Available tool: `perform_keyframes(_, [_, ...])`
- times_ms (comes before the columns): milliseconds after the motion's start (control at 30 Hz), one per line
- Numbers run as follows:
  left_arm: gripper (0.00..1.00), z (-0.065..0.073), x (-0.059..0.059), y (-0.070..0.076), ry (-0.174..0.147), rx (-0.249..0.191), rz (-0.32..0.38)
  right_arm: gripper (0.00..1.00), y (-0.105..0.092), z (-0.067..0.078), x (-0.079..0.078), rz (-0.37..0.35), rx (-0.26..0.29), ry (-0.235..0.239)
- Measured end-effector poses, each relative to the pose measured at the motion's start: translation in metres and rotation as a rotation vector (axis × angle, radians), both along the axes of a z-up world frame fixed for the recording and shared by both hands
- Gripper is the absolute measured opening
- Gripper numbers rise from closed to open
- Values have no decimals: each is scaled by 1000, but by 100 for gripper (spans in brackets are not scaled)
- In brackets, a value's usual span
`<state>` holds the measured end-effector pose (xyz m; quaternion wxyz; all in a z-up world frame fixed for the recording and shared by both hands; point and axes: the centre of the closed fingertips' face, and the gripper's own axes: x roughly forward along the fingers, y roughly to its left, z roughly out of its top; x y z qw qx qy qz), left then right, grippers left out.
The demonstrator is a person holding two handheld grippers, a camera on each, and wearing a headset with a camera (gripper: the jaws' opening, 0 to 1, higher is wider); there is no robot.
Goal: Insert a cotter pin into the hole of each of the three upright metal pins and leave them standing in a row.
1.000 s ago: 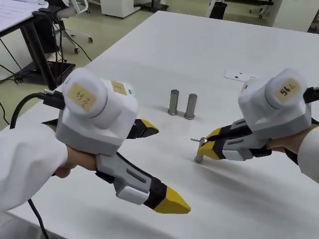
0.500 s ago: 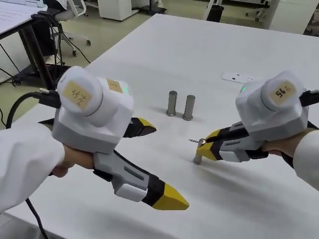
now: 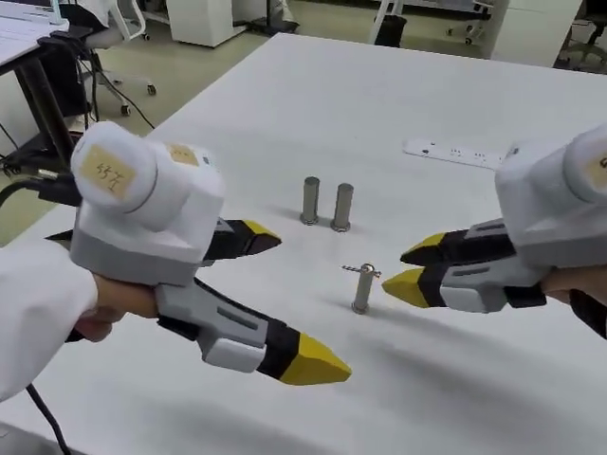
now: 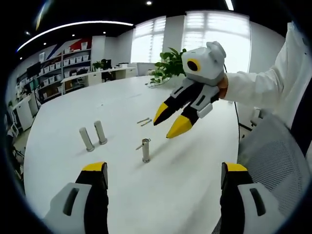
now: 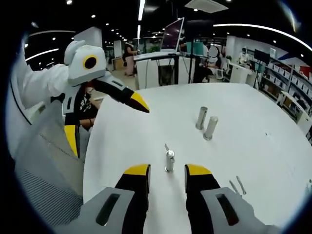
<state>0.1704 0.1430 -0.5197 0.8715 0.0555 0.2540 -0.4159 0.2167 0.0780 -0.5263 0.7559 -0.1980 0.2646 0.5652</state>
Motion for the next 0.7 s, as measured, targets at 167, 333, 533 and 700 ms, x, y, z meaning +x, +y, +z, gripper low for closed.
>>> perform_keyframes(167, [96, 6, 2, 2, -7, -20, 20, 36, -21, 4, -14, -29, 0, -20])
perform_keyframes(333, [95, 9, 1, 3, -10, -31, 31, 57, -31, 9, -25, -65, 52, -9])
perform_keyframes(533, [95, 10, 1, 7, -10, -42, 53, 69, -45, 11, -31, -119, 62, 4])
perform_keyframes(700, [95, 12, 3, 12, -12, -51, 76, 71, -50, 15, -31, -156, 79, -8])
